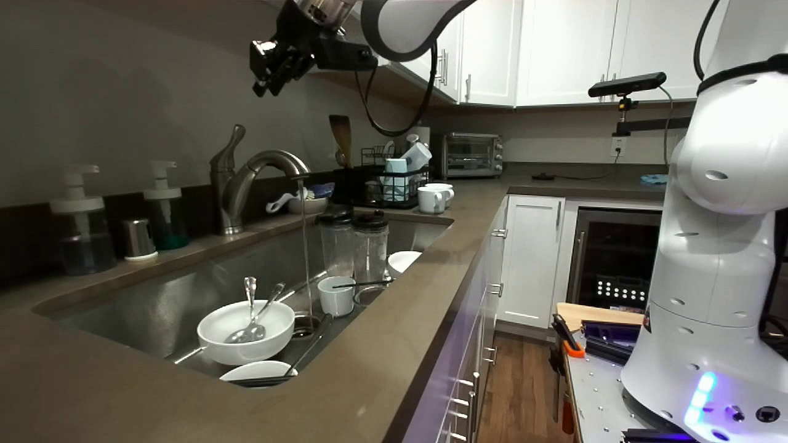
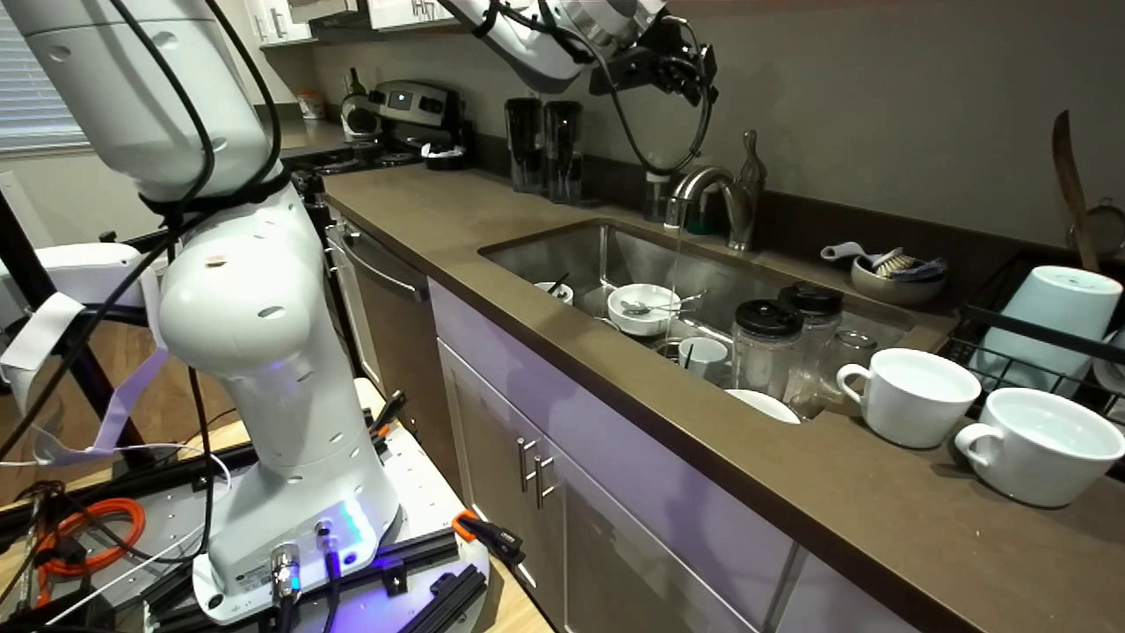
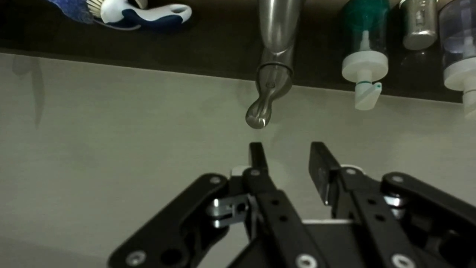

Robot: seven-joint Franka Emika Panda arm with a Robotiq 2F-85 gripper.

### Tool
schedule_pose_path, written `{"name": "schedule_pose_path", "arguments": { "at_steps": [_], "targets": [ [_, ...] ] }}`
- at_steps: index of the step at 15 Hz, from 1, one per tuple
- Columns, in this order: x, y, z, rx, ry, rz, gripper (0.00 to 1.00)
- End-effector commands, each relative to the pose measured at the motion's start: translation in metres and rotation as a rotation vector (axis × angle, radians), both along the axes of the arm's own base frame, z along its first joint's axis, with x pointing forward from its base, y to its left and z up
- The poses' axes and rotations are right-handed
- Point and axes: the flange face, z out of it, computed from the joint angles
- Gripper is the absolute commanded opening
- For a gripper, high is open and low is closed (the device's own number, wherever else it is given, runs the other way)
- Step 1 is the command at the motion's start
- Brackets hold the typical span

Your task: Close the tap

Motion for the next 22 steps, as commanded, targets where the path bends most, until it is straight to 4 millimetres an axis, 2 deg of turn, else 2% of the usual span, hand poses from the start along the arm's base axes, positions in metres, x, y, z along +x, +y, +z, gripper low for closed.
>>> {"name": "schedule_pose_path", "arguments": {
  "at_steps": [1,7,10,16,22],
  "targets": [
    [0.035,0.003,-0.002,0.035,-0.04,0.018,0.07],
    [0.072,-0.003,-0.008,0.026,-0.083,0.031,0.02],
    [0.086,-0.005,-0.01,0.022,-0.094,0.035,0.03],
    [0.107,-0.015,-0.016,0.026,-0.083,0.019,0.02],
    [0.12,-0.025,-0.03,0.018,-0.055,0.0,0.02]
  ]
}}
